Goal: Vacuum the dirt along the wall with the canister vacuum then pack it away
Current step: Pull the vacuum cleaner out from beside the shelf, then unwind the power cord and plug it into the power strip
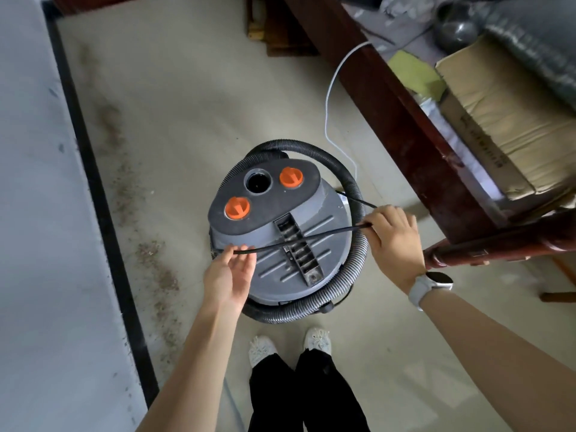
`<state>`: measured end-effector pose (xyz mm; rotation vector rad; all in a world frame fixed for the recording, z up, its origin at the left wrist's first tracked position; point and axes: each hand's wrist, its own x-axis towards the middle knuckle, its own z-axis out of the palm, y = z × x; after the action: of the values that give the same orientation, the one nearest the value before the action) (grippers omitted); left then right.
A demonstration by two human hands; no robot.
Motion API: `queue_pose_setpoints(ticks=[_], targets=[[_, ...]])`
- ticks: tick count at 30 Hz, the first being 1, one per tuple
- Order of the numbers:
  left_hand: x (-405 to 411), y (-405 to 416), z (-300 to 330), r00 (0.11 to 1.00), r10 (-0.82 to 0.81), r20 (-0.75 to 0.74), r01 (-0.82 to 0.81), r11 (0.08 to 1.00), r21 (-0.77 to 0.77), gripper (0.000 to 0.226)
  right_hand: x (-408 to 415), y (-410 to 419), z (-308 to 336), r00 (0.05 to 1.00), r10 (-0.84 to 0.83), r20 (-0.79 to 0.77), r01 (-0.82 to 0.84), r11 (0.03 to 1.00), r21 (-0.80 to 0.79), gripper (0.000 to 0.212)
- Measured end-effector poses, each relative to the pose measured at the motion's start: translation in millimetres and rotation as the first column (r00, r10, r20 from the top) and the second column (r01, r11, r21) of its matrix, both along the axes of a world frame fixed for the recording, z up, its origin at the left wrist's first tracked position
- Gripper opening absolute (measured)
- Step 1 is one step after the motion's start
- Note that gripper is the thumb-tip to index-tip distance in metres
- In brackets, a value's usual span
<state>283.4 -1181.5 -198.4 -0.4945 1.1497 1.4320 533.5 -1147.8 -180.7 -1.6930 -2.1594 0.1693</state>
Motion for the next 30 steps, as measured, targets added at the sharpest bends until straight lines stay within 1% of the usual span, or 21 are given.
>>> queue_pose_setpoints(ticks=[3,6,8,10,11,13,15,16,17,18,19,20,21,22,23,24,25,26,27,28,30], targets=[[-3.2,-0.5,13.7,0.997,-0.028,-0.072,0.028,1.0,0.004,0.021,-4.5,15.6,15.4,0.998,-0.056,-0.043,0.054,0.997,-0.047,0.016],[-7.0,-5.4,28.3,0.979,-0.072,-0.189,0.083,0.995,0.053,0.025,-21.7,26.7,24.7,0.989,-0.134,-0.067,0.115,0.964,-0.238,0.022],[-13.0,-12.8,36.7,0.938,-0.135,-0.318,0.16,0.986,0.052,0.031,-31.2,29.9,25.6,0.998,-0.058,0.014,0.059,0.945,-0.323,0.024],[-18.8,-26.1,41.3,0.871,-0.227,-0.435,0.251,0.968,-0.002,0.032,-39.0,30.1,25.6,0.987,0.122,0.106,-0.062,0.893,-0.447,0.023],[-21.4,-34.0,42.2,0.831,-0.275,-0.484,0.291,0.956,-0.045,0.031,-43.4,28.5,26.2,0.971,0.205,0.125,-0.111,0.845,-0.524,0.023],[-28.6,-47.4,42.9,0.773,-0.334,-0.54,0.32,0.939,-0.123,0.029,-51.1,23.8,24.2,0.956,0.269,0.118,-0.129,0.745,-0.655,0.024],[-40.5,-53.4,45.1,0.775,-0.313,-0.55,0.277,0.949,-0.15,0.028,-61.0,19.5,20.3,0.953,0.276,0.124,-0.087,0.641,-0.762,0.027],[-47.0,-53.9,47.4,0.785,-0.288,-0.549,0.249,0.957,-0.147,0.028,-67.1,17.4,18.0,0.966,0.24,0.094,-0.068,0.588,-0.806,0.029],[-53.9,-54.1,50.0,0.793,-0.262,-0.551,0.223,0.965,-0.137,0.028,-74.6,15.3,14.3,0.99,0.138,0.017,-0.06,0.534,-0.843,0.029],[-61.0,-54.6,52.9,0.795,-0.237,-0.558,0.203,0.971,-0.123,0.028,-83.8,13.8,10.7,0.991,-0.079,-0.108,-0.058,0.478,-0.876,0.027],[-67.1,-55.7,56.0,0.792,-0.222,-0.569,0.195,0.975,-0.108,0.028,-93.3,12.5,9.8,0.891,-0.383,-0.244,-0.074,0.408,-0.91,0.024],[-72.1,-57.8,59.0,0.782,-0.216,-0.584,0.2,0.975,-0.094,0.028,-102.9,11.6,10.0,0.67,-0.659,-0.342,-0.117,0.362,-0.925,0.019],[-76.5,-60.8,61.9,0.767,-0.224,-0.602,0.217,0.973,-0.085,0.028,-110.9,11.9,9.4,0.449,-0.802,-0.393,-0.126,0.379,-0.917,0.015],[-80.1,-64.8,64.5,0.747,-0.242,-0.619,0.243,0.966,-0.084,0.028,-117.7,13.8,6.9,0.352,-0.833,-0.426,-0.099,0.42,-0.902,0.013],[-82.9,-69.1,66.4,0.729,-0.265,-0.631,0.274,0.958,-0.086,0.028,-125.1,15.6,6.6,0.361,-0.818,-0.448,-0.074,0.454,-0.888,0.014],[-85.2,-73.5,67.2,0.712,-0.286,-0.641,0.302,0.949,-0.089,0.028,-132.2,16.5,6.7,0.43,-0.783,-0.449,-0.046,0.478,-0.877,0.018],[-87.5,-77.0,67.7,0.696,-0.3,-0.652,0.324,0.942,-0.088,0.027,-138.9,17.0,7.6,0.557,-0.721,-0.413,0.001,0.498,-0.867,0.024],[-90.1,-80.3,68.3,0.681,-0.309,-0.664,0.341,0.936,-0.086,0.027,-144.2,16.1,9.3,0.734,-0.598,-0.323,0.064,0.534,-0.843,0.028],[-93.8,-82.8,69.2,0.668,-0.312,-0.676,0.354,0.932,-0.08,0.027,-148.3,13.7,10.5,0.891,-0.416,-0.185,0.109,0.588,-0.801,0.029],[-98.7,-84.8,69.7,0.658,-0.31,-0.686,0.365,0.928,-0.069,0.026,-152.7,9.9,10.6,0.975,-0.22,-0.04,0.116,0.649,-0.752,0.03],[-110.5,-88.0,69.6,0.637,-0.311,-0.705,0.404,0.914,-0.039,0.026,-163.8,0.5,12.0,0.996,-0.005,0.087,0.064,0.722,-0.689,0.034]])
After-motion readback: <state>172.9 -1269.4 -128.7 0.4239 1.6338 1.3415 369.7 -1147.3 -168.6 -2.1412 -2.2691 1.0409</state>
